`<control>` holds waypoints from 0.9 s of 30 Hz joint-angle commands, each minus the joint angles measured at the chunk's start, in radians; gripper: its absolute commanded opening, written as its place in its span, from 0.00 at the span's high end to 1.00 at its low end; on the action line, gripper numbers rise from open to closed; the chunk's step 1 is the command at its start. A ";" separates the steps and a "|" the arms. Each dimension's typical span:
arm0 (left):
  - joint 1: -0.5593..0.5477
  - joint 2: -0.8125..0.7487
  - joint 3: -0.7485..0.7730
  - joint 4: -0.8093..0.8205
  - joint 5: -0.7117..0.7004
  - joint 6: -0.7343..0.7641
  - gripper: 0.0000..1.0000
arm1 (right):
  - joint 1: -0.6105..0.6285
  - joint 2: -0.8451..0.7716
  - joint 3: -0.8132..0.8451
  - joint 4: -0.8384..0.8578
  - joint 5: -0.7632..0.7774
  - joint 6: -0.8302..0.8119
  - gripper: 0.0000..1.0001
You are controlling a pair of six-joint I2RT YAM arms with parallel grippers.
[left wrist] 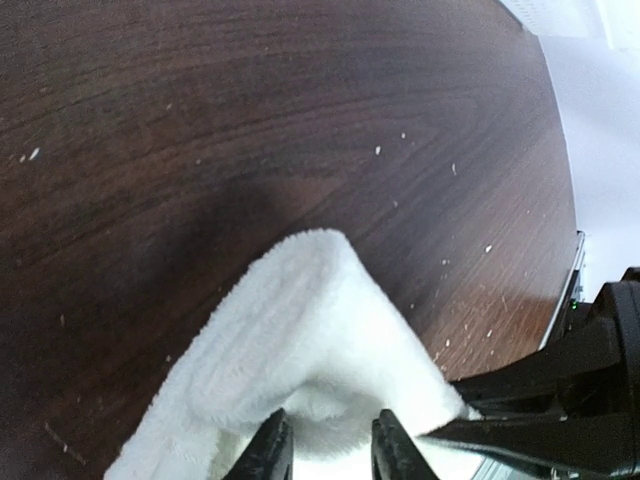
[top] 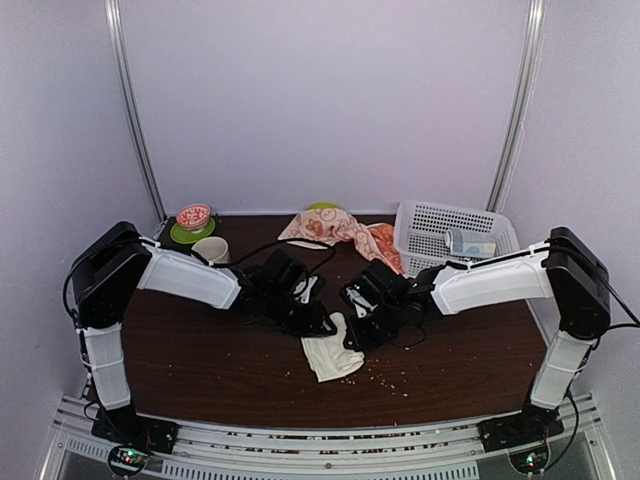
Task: Roll the towels
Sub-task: Roll the towel at the center of the board.
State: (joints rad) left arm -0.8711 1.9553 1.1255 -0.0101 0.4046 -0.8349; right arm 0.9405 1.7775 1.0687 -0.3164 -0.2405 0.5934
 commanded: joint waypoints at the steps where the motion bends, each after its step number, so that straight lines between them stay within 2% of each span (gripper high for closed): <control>1: -0.002 -0.077 -0.024 -0.082 -0.012 0.027 0.71 | 0.030 0.025 0.065 -0.130 0.161 -0.053 0.97; 8: -0.002 -0.147 -0.058 -0.132 -0.063 0.056 0.71 | 0.088 0.067 0.164 -0.256 0.325 -0.079 1.00; 16: -0.002 -0.160 -0.082 -0.078 -0.065 0.029 0.73 | 0.176 0.148 0.303 -0.427 0.534 -0.073 1.00; 27: -0.002 -0.115 -0.072 0.001 -0.048 0.004 0.74 | 0.215 0.161 0.321 -0.403 0.517 -0.028 1.00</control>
State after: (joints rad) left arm -0.8715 1.8233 1.0489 -0.0898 0.3546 -0.8169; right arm 1.1484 1.9190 1.3685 -0.7086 0.2497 0.5419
